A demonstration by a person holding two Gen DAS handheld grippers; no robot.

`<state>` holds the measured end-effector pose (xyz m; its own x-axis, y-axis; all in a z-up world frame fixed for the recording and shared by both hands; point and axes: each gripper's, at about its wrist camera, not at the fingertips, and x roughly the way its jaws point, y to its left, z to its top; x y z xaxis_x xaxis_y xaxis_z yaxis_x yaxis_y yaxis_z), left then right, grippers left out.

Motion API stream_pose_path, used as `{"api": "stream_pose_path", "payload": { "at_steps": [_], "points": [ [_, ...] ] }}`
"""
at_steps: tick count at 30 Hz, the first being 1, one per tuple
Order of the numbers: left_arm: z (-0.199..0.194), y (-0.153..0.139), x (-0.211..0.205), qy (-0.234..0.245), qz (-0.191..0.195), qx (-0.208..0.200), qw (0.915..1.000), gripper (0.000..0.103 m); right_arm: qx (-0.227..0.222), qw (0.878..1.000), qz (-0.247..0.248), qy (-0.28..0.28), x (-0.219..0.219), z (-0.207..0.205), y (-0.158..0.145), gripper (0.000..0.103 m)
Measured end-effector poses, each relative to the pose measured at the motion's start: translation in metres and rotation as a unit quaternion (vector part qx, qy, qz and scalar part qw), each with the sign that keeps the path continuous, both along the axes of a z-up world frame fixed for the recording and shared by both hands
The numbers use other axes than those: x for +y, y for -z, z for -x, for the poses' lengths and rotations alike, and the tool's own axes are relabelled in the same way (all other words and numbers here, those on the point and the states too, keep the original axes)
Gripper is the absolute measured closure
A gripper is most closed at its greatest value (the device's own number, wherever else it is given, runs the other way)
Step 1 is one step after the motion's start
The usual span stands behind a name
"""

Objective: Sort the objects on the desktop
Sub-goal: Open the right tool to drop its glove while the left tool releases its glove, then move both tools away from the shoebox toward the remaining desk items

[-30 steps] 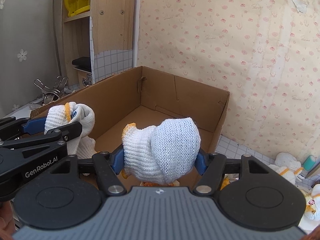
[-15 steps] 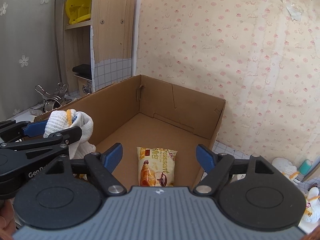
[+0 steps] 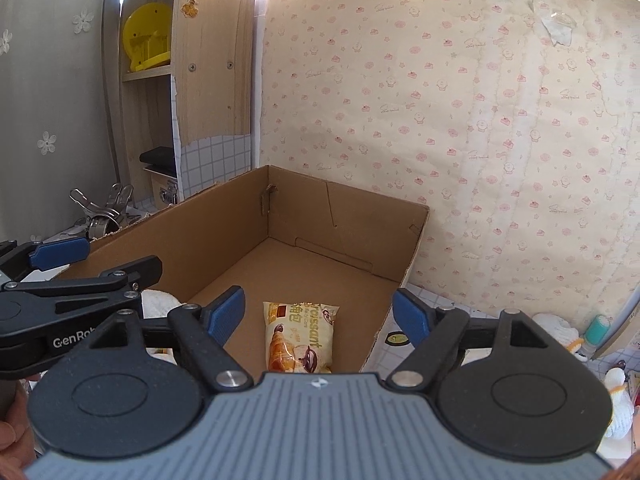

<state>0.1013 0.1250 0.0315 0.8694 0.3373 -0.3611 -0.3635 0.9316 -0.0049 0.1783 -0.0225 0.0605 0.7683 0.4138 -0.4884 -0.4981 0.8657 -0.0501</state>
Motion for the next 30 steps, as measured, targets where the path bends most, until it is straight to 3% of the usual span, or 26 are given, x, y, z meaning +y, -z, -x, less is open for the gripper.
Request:
{"api": "stream_pose_path", "payload": {
  "at_steps": [11, 30],
  "points": [
    [0.014, -0.007, -0.019, 0.021, -0.003, -0.017, 0.9996, 0.022, -0.017, 1.000, -0.002, 0.015, -0.021, 0.022, -0.006, 0.024],
    [0.025, -0.014, -0.104, 0.096, -0.014, -0.039, 0.9945, 0.020, -0.030, 0.994, -0.021, 0.101, -0.127, 0.050, -0.011, 0.024]
  ]
}}
